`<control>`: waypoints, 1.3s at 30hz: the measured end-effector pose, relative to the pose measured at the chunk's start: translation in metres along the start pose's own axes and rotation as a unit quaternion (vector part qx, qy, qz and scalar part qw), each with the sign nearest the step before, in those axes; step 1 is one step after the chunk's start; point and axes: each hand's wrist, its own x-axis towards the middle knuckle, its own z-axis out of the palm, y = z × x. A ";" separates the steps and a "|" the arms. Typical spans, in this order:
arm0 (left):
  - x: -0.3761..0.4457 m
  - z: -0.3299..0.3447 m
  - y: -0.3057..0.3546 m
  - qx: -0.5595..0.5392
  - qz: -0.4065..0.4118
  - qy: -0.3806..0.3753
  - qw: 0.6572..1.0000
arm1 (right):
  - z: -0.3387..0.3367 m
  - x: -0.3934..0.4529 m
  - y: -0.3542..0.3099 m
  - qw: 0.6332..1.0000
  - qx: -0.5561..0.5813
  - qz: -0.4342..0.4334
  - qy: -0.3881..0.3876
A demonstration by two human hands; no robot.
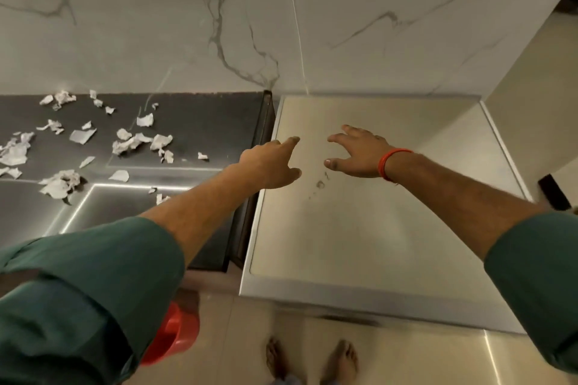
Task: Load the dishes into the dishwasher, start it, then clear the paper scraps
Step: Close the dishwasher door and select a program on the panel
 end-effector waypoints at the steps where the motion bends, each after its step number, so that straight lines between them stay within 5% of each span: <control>1: -0.007 0.007 0.001 -0.002 0.000 -0.007 1.000 | 0.010 -0.004 0.001 1.000 0.007 0.001 -0.005; 8: -0.056 0.050 0.003 -0.029 0.036 -0.099 0.994 | 0.068 -0.043 -0.017 0.997 0.070 0.023 -0.025; 16: -0.140 0.091 -0.014 -0.063 0.055 -0.108 0.991 | 0.116 -0.112 -0.060 0.998 0.051 0.030 -0.034; 25: -0.226 0.135 -0.023 -0.087 0.070 -0.038 0.993 | 0.164 -0.212 -0.077 0.997 0.060 0.043 -0.025; 31: -0.262 0.161 -0.010 -0.116 -0.003 -0.067 0.991 | 0.193 -0.253 -0.079 0.995 0.085 0.055 0.022; 39: -0.306 0.212 0.003 -0.206 -0.085 -0.126 0.967 | 0.237 -0.292 -0.078 0.990 0.125 0.064 -0.021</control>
